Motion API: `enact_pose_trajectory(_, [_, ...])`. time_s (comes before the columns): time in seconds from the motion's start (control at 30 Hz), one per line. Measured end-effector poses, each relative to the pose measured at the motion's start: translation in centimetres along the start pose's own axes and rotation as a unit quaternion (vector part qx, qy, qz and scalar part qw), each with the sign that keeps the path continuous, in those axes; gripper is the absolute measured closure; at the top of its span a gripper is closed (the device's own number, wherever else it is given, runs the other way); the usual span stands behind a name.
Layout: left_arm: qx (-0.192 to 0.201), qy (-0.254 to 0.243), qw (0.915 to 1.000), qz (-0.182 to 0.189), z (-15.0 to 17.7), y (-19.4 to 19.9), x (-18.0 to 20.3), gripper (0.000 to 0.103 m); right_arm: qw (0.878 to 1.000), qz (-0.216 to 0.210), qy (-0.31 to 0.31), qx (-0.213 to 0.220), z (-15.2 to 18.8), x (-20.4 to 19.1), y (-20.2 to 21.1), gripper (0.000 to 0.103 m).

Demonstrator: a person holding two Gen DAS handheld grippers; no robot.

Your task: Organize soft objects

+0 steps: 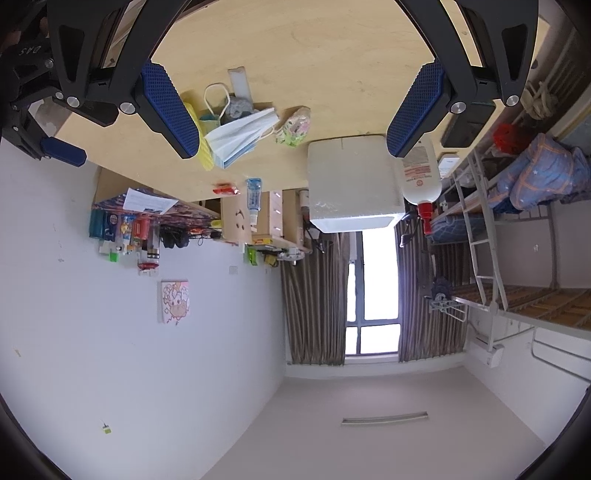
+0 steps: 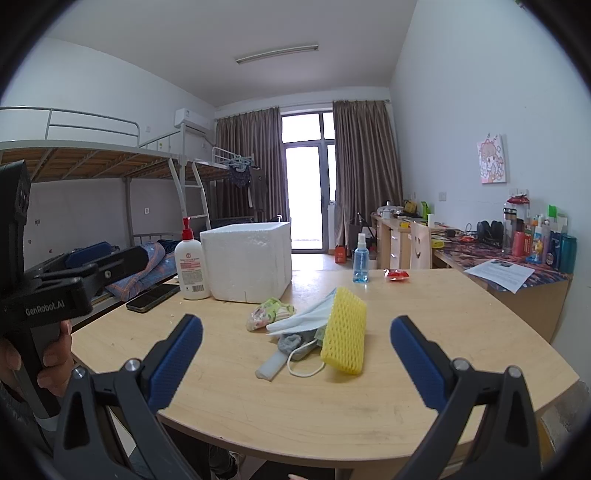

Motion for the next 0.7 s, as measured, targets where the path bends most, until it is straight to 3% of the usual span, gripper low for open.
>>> enact_pose_trajectory(0.7, [-0.007,-0.002,1.0000,0.003,0.08,-0.33,-0.31,0.001,1.000,0.001,-0.002,-0.001,-0.36,0.06,-0.06,0.000])
Point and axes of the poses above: each gripper's, at about its wrist camera, not at the fingertips, and y roughly against the way its jaws point, x to its right, z to its underside, the point moved 10 cm from there along -y, roughly the way its jaws point, and after that the axes turned 2 degrees about -z, right-handed, at the moved point
